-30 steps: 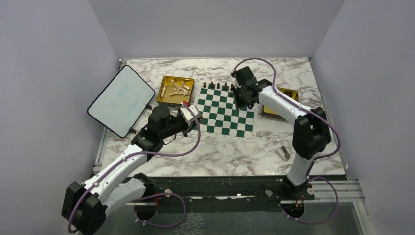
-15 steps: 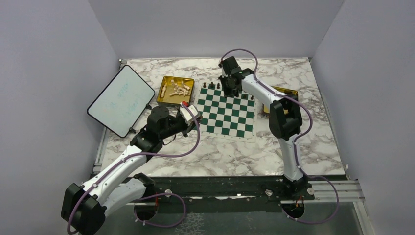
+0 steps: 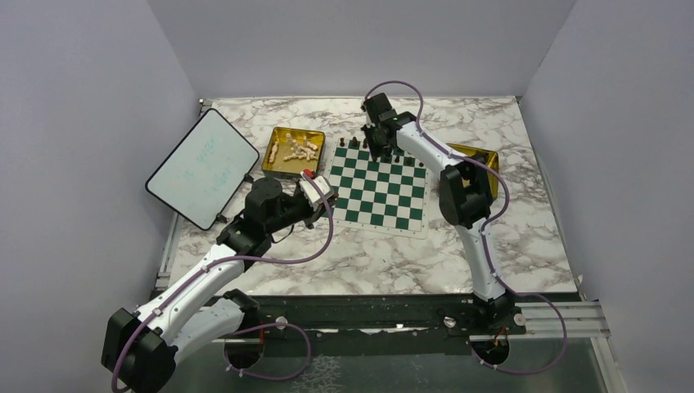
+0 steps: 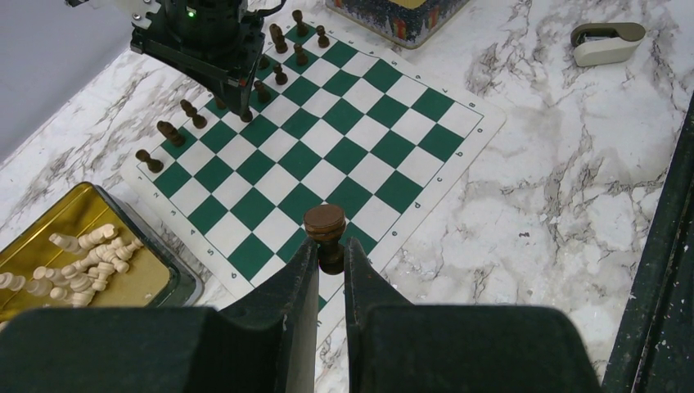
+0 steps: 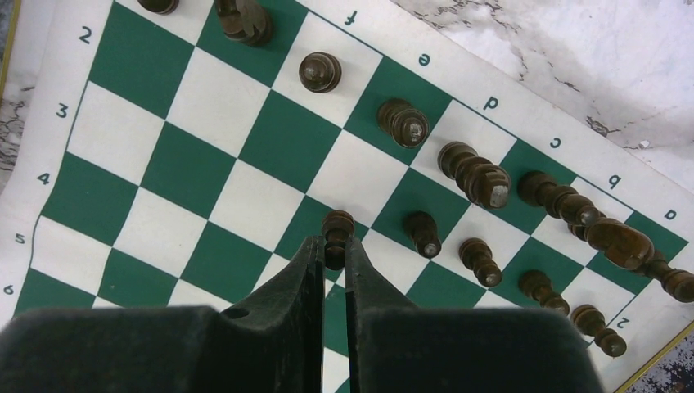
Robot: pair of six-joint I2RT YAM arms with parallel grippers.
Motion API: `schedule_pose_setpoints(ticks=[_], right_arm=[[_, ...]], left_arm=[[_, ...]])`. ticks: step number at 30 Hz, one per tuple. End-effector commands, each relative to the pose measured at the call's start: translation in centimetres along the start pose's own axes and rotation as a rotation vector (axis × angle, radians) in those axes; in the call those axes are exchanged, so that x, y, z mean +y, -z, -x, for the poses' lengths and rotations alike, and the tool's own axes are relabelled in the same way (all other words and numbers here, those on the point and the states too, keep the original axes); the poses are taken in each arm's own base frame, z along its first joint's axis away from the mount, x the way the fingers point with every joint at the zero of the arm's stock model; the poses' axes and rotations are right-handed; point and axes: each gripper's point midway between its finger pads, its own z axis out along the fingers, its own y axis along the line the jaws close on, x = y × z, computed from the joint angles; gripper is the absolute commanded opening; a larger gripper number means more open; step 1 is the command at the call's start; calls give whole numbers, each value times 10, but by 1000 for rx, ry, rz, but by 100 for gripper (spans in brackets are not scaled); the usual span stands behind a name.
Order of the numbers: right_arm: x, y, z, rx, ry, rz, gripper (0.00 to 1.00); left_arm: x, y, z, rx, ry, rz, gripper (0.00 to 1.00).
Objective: Set up the chess pieces on the board
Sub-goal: Place the chess piece on the chessboard.
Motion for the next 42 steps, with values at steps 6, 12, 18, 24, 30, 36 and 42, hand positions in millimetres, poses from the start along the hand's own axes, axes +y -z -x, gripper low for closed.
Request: schedule_pose_setpoints(ticks=[6,12,18,24,30,36,42], right_arm=[[-3,-13,-3,21,14,-36,15],[-4,-13,0,15,17,-46,15],[-7,-15,0,14,20,-56,15],[-10,-22,-3,22,24,-69,15],[-10,-28,-4,22,21,-70,15],[-12,-30,-6,31,23,-75,20],[-12,-29,-6,35,20,-70,30]], left_arm=[[-2,2,7,-23,-13,-4,10],[-2,2,6,-21,-12,-4,10],[-2,1,6,-20,-13,-4,10],[-2,1,5,-19,-13,-4,10],[-2,1,6,-19,-14,-5,10],[-2,1,5,-18,-14,-6,10],[-2,1,5,-17,-15,-5,10]])
